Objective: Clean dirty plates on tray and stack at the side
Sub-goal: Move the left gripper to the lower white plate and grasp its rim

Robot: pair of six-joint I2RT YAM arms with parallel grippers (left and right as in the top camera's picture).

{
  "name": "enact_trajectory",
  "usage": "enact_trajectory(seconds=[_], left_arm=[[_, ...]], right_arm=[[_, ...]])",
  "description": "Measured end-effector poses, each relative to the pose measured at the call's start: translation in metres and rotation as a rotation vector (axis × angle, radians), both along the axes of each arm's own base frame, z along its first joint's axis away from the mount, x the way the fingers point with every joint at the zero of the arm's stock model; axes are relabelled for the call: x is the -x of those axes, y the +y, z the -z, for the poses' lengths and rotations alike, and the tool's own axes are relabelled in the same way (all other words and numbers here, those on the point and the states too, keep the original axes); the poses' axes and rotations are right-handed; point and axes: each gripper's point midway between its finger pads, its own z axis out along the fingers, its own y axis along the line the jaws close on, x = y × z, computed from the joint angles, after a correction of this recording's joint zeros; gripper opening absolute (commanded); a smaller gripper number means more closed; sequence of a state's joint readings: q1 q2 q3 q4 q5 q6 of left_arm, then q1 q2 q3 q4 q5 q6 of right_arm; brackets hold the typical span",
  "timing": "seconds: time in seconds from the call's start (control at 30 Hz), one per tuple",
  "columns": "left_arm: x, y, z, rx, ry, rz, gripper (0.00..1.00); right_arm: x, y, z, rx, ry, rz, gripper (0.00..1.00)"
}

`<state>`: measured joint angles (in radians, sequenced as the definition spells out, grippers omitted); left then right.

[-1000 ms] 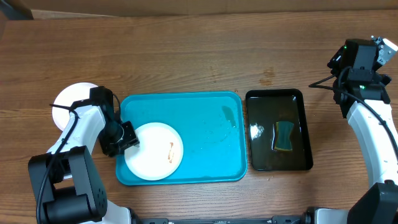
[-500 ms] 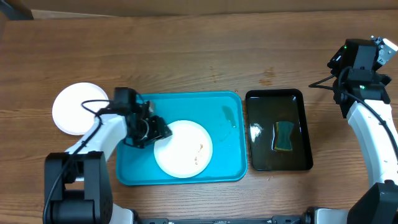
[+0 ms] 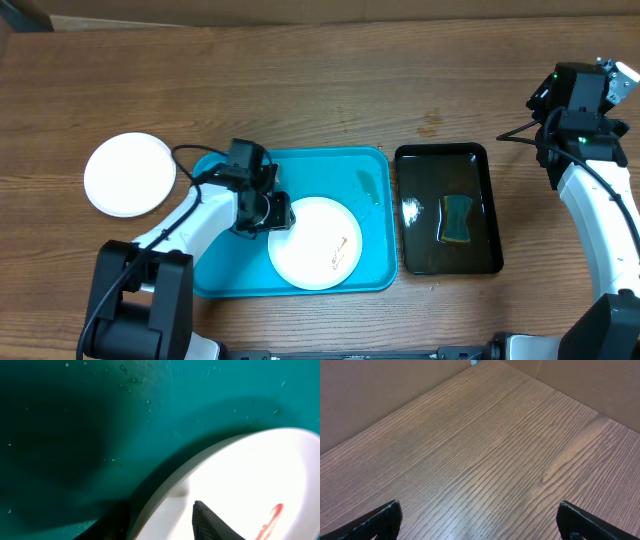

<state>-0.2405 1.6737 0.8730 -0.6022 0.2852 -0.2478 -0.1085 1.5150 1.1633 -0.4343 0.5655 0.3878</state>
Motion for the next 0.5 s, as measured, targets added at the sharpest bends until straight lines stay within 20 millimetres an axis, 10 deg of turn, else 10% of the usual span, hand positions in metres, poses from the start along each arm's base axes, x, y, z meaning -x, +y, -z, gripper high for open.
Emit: enact_trajectory(seconds=[0.2,0.5], left_arm=[[0.011,0.008,0.003,-0.111,0.006,0.079,0.16],[0.005,0.009,0.002,-0.124,-0.022,0.088,0.04]], right_arm=[[0.000,0.000,0.000,0.000,0.000,0.001,1.00],[0.000,0.000,0.000,0.000,0.000,0.000,1.00]])
